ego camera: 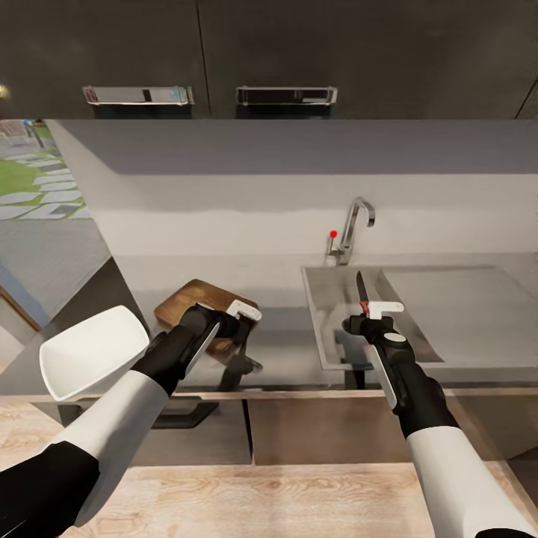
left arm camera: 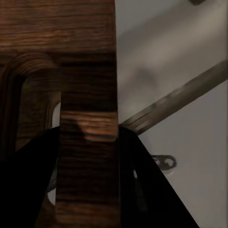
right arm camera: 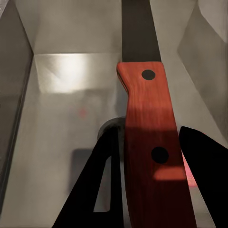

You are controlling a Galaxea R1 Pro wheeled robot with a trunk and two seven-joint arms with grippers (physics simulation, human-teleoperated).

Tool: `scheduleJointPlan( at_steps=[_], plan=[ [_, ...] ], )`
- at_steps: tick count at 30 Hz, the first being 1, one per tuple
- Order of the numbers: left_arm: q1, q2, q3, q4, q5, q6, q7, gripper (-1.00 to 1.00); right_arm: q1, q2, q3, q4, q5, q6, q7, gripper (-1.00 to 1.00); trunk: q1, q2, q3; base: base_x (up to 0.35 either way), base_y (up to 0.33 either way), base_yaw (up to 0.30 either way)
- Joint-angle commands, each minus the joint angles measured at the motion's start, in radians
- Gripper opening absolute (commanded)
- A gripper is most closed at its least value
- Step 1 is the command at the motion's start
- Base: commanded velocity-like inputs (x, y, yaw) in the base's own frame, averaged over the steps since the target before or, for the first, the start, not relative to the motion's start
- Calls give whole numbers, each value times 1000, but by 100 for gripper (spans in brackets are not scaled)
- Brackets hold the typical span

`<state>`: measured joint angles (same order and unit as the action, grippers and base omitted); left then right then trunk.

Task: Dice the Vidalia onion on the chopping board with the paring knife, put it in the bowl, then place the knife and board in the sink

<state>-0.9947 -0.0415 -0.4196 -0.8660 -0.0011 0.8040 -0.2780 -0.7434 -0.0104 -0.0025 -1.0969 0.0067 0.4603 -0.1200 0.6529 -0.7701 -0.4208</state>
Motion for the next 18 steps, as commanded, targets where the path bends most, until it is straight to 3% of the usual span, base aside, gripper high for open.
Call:
scheduleJointPlan(
  at_steps=[1, 11, 18],
  plan=[
    [-1, 0, 0, -1, -2, 4, -3, -100, 0, 0, 1, -1, 0, 6, -3, -100, 0, -1, 0, 0, 0, -7],
    [-1, -15, 2, -7, -3, 5, 11, -100, 0, 0, 1, -1, 0, 6, -3, -100, 0, -1, 16, 21, -5, -1],
    [-1, -37, 4, -5, -2, 7, 143, -100, -1, 0, 1, -2, 0, 6, -3, -100, 0, -1, 27, 117, -71, 0]
  ],
)
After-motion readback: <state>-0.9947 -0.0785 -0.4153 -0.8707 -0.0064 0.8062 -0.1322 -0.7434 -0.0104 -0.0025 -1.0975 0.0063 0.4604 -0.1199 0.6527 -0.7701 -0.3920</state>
